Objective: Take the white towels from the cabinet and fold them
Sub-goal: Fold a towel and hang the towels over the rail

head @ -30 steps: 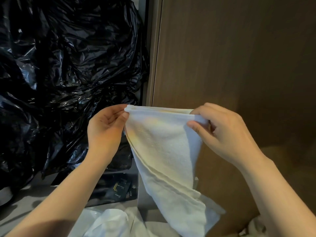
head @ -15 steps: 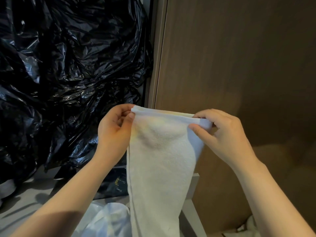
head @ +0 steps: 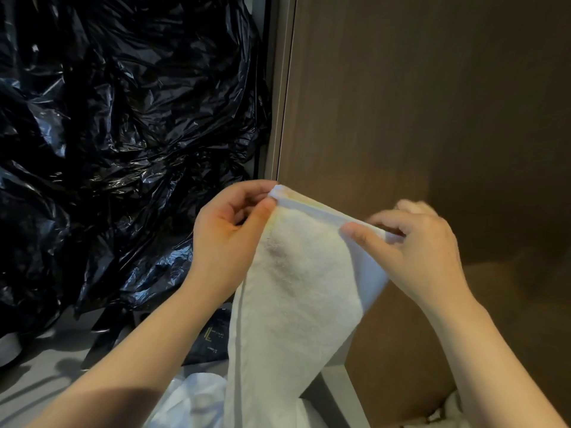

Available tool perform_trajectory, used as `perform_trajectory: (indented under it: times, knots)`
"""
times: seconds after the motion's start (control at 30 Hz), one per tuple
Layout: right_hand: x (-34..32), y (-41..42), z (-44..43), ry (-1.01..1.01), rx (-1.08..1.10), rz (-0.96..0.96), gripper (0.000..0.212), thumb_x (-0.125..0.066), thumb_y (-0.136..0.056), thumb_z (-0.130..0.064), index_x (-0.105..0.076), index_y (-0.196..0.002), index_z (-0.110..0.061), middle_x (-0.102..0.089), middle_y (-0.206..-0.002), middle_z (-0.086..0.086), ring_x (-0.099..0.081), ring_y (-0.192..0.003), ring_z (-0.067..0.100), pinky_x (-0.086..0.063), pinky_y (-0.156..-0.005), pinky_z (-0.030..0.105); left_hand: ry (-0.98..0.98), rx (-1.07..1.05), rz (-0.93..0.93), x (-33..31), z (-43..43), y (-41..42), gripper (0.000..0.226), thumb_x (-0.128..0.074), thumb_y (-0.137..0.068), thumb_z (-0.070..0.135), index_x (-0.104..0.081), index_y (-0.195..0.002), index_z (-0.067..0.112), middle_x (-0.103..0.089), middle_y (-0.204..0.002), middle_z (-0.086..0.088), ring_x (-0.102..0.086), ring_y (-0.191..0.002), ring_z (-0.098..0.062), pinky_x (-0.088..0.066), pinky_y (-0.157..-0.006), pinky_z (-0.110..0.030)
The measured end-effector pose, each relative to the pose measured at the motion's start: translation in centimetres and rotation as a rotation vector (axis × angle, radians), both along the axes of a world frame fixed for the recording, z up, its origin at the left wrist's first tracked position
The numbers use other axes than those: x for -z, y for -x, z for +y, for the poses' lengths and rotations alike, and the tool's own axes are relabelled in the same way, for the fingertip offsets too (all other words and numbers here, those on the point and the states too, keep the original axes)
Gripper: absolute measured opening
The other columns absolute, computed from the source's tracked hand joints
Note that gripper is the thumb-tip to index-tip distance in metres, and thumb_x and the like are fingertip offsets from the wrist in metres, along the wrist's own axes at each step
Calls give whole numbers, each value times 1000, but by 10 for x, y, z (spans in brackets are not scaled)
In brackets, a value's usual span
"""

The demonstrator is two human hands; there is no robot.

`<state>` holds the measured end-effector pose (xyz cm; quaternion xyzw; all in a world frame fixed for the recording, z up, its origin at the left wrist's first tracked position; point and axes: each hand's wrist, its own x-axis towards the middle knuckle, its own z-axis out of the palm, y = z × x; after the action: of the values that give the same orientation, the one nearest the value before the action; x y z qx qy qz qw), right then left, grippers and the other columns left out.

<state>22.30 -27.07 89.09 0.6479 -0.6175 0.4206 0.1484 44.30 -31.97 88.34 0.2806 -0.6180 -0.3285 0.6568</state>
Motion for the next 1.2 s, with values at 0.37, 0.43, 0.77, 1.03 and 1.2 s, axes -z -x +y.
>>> perform_trajectory:
  times: [0.37, 0.43, 0.77, 1.03, 1.2]
  knots:
    - [-6, -22, -7, -195, -445, -235, 24, -59, -93, -42, -66, -84, -21, -62, -76, -7, -60, -78, 14, -44, -60, 21, -91, 230, -37, 12, 2, 23, 26, -80, -77, 17, -60, -94, 14, -73, -82, -6, -69, -76, -21, -57, -71, -29]
    - [-4, -20, -8, -181, -432, -276, 28, -59, -92, -44, -64, -79, -19, -59, -72, -5, -58, -73, 14, -40, -58, 18, -107, 255, -179, 30, 1, 14, 31, -81, -71, 33, -59, -89, 19, -67, -83, -20, -65, -77, -39, -57, -70, -49]
    - [-12, -18, -7, -137, -458, -287, 21, -62, -91, -43, -65, -84, -24, -61, -76, -12, -62, -81, 12, -45, -64, 11, -202, 394, -627, 94, -5, 3, 45, -55, -77, 58, -77, -92, 22, -71, -98, -4, -66, -94, -16, -51, -90, -46]
    - [-15, 1, 1, 6, -300, -291, 23, -58, -95, -40, -65, -84, -20, -59, -72, -14, -58, -76, 6, -41, -62, 7, -178, 369, -824, 124, -14, 1, 28, -51, -96, 37, -63, -115, 21, -52, -118, 3, -55, -105, -6, -47, -93, -29]
    - [3, 14, -2, 58, -115, -275, 23, -57, -95, -42, -63, -85, -22, -59, -74, -17, -58, -78, 1, -38, -60, 1, -31, 210, -794, 137, -20, -8, 14, -67, -86, 36, -68, -96, 27, -54, -97, 13, -53, -90, 0, -38, -74, -7]
